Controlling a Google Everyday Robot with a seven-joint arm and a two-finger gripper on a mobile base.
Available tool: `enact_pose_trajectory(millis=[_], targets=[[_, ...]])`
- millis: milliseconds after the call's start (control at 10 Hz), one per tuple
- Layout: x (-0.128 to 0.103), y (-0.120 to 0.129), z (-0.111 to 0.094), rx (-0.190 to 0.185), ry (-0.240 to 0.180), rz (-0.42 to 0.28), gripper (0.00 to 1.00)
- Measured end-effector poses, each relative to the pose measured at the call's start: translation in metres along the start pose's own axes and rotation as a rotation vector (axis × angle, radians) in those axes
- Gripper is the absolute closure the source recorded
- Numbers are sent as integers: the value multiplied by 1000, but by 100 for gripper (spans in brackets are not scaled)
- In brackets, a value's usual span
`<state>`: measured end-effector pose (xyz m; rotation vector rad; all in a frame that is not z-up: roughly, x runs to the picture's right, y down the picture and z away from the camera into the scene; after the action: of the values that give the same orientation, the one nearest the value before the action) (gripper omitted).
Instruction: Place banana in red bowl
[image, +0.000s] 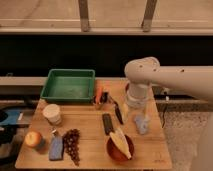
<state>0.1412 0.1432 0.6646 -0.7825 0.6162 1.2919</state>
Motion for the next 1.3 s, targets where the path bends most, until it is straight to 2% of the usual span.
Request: enact_pose_trajectory(millis=[400, 600, 700, 800, 900, 1000, 1200, 1300], targets=[[1, 2, 1, -1, 5, -10, 38], [-3, 2, 5, 3, 29, -41, 38], [-8, 16, 17, 24, 57, -90, 38], [-8, 23, 20, 31, 64, -102, 38], [11, 48, 39, 66, 101, -143, 38], [18, 58, 46, 79, 117, -160, 38], [26, 61, 59, 87, 149, -171, 38], [27, 61, 70, 78, 172, -172, 38]])
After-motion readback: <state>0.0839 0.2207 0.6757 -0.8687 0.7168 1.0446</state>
